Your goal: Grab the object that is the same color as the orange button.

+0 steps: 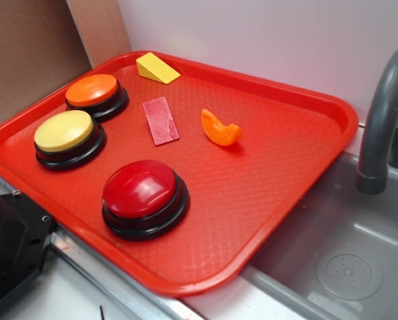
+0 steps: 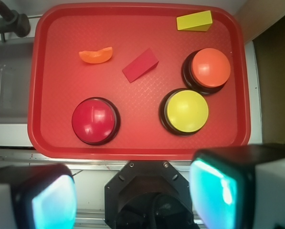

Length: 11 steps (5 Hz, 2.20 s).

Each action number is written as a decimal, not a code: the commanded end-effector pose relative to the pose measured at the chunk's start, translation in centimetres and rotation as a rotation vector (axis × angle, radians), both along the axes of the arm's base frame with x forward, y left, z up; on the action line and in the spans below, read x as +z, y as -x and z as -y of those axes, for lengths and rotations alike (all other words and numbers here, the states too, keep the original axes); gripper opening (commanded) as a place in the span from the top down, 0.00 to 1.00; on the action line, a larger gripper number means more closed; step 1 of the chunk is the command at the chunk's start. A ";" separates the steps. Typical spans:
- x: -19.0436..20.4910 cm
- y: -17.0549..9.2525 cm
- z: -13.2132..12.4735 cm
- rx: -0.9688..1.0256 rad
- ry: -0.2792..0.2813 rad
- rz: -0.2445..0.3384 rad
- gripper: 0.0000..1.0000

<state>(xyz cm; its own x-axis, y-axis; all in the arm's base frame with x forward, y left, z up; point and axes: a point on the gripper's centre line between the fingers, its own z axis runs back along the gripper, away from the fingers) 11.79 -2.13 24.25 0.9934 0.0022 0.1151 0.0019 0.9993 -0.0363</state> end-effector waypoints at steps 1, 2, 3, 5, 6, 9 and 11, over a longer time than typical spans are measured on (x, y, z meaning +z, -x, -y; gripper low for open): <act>0.0 0.0 0.0 0.000 0.000 0.000 0.00; -1.6 -5.0 2.8 0.118 0.034 0.080 0.00; -3.2 -8.6 3.8 0.250 0.082 0.080 0.00; -6.2 -11.2 4.2 0.501 0.057 0.024 0.00; -6.2 -11.2 4.2 0.501 0.057 0.024 0.00; -9.1 -11.7 4.1 0.609 0.117 -0.017 0.00; -13.5 -12.1 4.4 0.872 0.088 -0.015 0.00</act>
<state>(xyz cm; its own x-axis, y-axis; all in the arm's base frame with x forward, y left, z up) 23.75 -6.74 9.84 0.6212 0.7822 0.0476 -0.7792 0.6230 -0.0684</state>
